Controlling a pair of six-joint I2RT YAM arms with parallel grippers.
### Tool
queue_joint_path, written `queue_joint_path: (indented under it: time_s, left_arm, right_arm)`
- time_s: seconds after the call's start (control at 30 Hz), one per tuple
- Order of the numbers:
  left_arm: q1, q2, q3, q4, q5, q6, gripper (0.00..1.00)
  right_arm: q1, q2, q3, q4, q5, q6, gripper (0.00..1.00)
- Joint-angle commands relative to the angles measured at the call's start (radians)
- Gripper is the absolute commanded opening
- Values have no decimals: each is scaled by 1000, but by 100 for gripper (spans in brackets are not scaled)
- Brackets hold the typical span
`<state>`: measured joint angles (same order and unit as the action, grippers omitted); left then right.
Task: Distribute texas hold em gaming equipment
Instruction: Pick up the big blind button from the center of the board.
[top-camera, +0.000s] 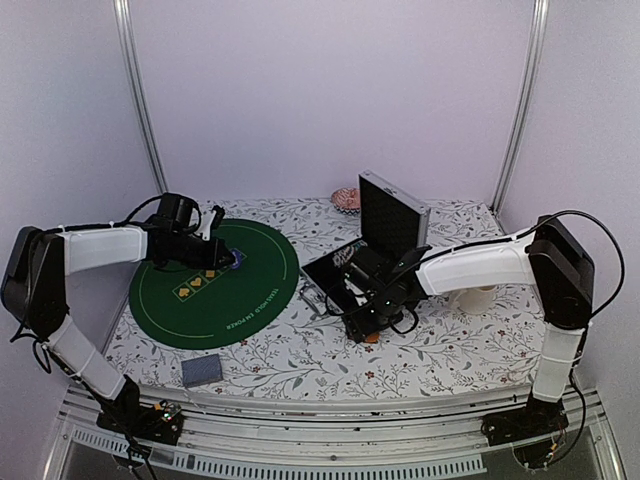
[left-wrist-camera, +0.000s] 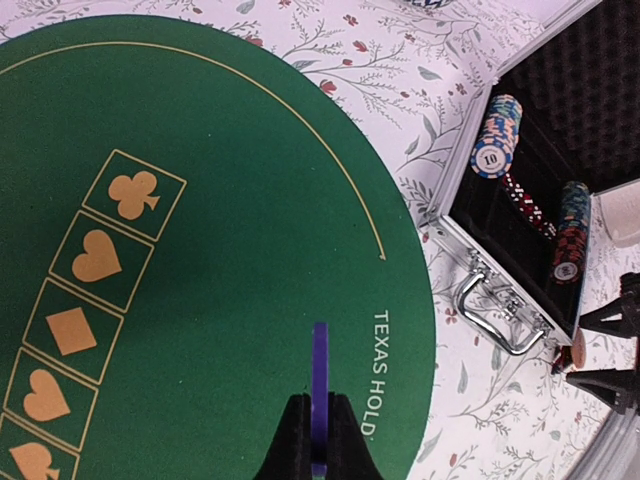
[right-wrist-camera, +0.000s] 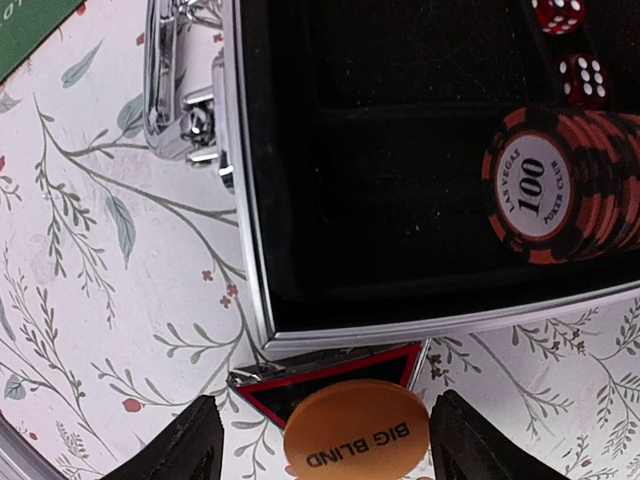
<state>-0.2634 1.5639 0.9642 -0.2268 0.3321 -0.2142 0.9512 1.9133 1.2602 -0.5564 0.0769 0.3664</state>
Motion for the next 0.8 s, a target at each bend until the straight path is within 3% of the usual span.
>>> queue_joint_path:
  time_s: [0.0, 0.37, 0.77]
  left_arm:
    - [8, -28, 26, -11, 12, -2, 0]
    - [7, -30, 27, -12, 19, -2, 0]
    - [9, -31, 28, -13, 25, 0, 0]
  right_arm:
    - [10, 14, 15, -37, 26, 1, 72]
    - [9, -24, -6, -58, 60, -12, 73]
    - [-15, -74, -40, -63, 51, -26, 82]
